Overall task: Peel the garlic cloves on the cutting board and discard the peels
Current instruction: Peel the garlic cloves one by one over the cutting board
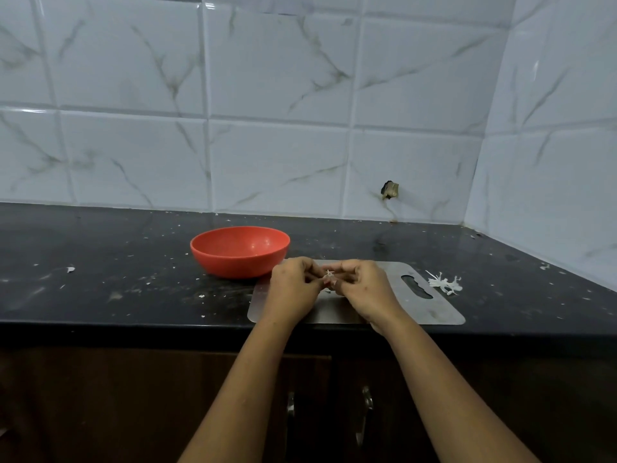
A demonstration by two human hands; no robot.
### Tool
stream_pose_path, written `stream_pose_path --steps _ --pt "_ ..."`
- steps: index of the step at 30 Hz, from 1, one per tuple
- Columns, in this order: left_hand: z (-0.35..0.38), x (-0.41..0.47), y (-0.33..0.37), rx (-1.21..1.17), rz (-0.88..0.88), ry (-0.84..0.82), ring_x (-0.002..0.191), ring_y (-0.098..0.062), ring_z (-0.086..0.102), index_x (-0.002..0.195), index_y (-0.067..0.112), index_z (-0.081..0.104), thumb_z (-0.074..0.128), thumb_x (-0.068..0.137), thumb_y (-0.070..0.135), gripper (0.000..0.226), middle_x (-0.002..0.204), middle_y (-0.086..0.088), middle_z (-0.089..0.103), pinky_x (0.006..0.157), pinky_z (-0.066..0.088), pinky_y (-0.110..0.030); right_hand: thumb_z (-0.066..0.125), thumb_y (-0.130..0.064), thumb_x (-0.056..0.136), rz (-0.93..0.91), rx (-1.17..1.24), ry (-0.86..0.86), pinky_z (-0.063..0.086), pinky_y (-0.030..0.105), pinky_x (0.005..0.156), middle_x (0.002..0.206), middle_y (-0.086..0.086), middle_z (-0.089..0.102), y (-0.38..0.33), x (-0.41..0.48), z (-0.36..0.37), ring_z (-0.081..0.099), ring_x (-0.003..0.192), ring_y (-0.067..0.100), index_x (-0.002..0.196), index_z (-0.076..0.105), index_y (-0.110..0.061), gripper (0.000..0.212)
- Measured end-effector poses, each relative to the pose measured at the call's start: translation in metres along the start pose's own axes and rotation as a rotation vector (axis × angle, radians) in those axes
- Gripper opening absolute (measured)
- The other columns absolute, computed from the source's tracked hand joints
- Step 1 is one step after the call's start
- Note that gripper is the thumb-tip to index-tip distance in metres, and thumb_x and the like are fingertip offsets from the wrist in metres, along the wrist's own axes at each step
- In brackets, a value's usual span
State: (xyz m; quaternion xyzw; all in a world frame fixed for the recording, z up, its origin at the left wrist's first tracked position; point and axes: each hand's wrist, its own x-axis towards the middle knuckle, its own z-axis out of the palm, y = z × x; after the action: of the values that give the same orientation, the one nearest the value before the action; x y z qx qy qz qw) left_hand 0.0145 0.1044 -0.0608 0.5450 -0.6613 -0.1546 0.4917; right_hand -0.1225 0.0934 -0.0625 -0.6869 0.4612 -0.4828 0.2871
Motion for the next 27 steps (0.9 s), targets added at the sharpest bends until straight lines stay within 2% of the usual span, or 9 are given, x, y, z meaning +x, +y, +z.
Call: stream_pose_path --steps 4,6,9,12,15,19,23,27 --pt "0.000 0.000 0.000 -0.031 -0.042 -0.017 0.069 -0.009 0.065 0.078 0.011 0.069 0.078 0.079 0.015 0.009 0.075 0.001 0.070 0.074 0.056 -0.028 0.069 -0.006 0.087 -0.054 -0.118 0.037 0.054 0.017 0.078 0.094 -0.002 0.074 0.000 -0.001 0.000 0.069 0.086 0.004 0.104 0.075 -0.014 0.020" --pt "0.000 0.002 -0.001 -0.026 -0.057 -0.020 0.073 -0.012 0.067 0.080 0.011 0.071 0.078 0.078 0.016 0.008 0.076 0.000 0.071 0.076 0.057 -0.033 0.070 -0.005 0.085 -0.077 -0.145 0.082 0.053 0.013 0.075 0.090 -0.001 0.074 0.001 -0.002 0.001 0.068 0.082 0.002 0.100 0.075 -0.011 0.017" --pt "0.000 0.001 0.001 0.009 -0.062 -0.020 0.074 -0.011 0.067 0.076 0.015 0.070 0.078 0.078 0.016 0.009 0.076 0.002 0.071 0.075 0.056 -0.028 0.070 -0.002 0.085 -0.097 -0.189 0.129 0.047 0.004 0.065 0.085 -0.001 0.073 0.000 -0.003 0.003 0.064 0.071 -0.008 0.096 0.075 -0.008 0.014" --pt "0.002 -0.001 0.001 0.118 -0.081 0.001 0.080 -0.011 0.064 0.074 0.020 0.065 0.076 0.079 0.018 0.012 0.081 0.003 0.068 0.071 0.048 -0.022 0.071 -0.001 0.083 -0.083 -0.207 0.162 0.043 0.001 0.059 0.074 -0.005 0.067 0.000 -0.002 0.005 0.059 0.062 -0.013 0.093 0.075 -0.008 0.012" --pt "0.003 -0.002 0.002 0.243 -0.106 0.051 0.088 -0.016 0.063 0.086 0.020 0.069 0.069 0.084 0.018 0.004 0.092 0.000 0.068 0.078 0.050 -0.028 0.066 -0.003 0.086 -0.039 -0.303 0.172 0.041 0.001 0.059 0.077 -0.003 0.069 0.001 -0.001 0.006 0.058 0.064 -0.005 0.091 0.076 -0.011 0.014" --pt "0.003 0.000 0.001 0.295 -0.108 0.075 0.097 -0.018 0.061 0.101 0.018 0.071 0.065 0.089 0.022 0.014 0.102 -0.002 0.068 0.082 0.047 -0.028 0.056 -0.001 0.087 -0.027 -0.432 0.142 0.044 0.013 0.070 0.091 0.002 0.073 0.003 0.001 0.008 0.063 0.079 0.009 0.091 0.077 -0.012 0.024" --pt "0.005 0.003 -0.003 0.301 -0.117 0.062 0.105 -0.020 0.059 0.114 0.017 0.066 0.065 0.089 0.021 0.025 0.109 -0.004 0.067 0.086 0.043 -0.029 0.053 0.000 0.093 -0.008 -0.272 0.094 0.042 0.003 0.066 0.095 -0.005 0.070 0.002 0.001 0.001 0.058 0.073 -0.004 0.101 0.075 -0.014 0.028" --pt "0.005 0.005 -0.004 0.265 -0.121 0.078 0.098 -0.018 0.061 0.106 0.019 0.070 0.058 0.091 0.009 0.021 0.108 -0.003 0.067 0.078 0.041 -0.023 0.050 -0.006 0.097 0.078 -0.041 0.059 0.053 0.024 0.088 0.101 -0.003 0.072 0.006 0.007 -0.011 0.065 0.091 0.006 0.098 0.073 -0.020 0.026"
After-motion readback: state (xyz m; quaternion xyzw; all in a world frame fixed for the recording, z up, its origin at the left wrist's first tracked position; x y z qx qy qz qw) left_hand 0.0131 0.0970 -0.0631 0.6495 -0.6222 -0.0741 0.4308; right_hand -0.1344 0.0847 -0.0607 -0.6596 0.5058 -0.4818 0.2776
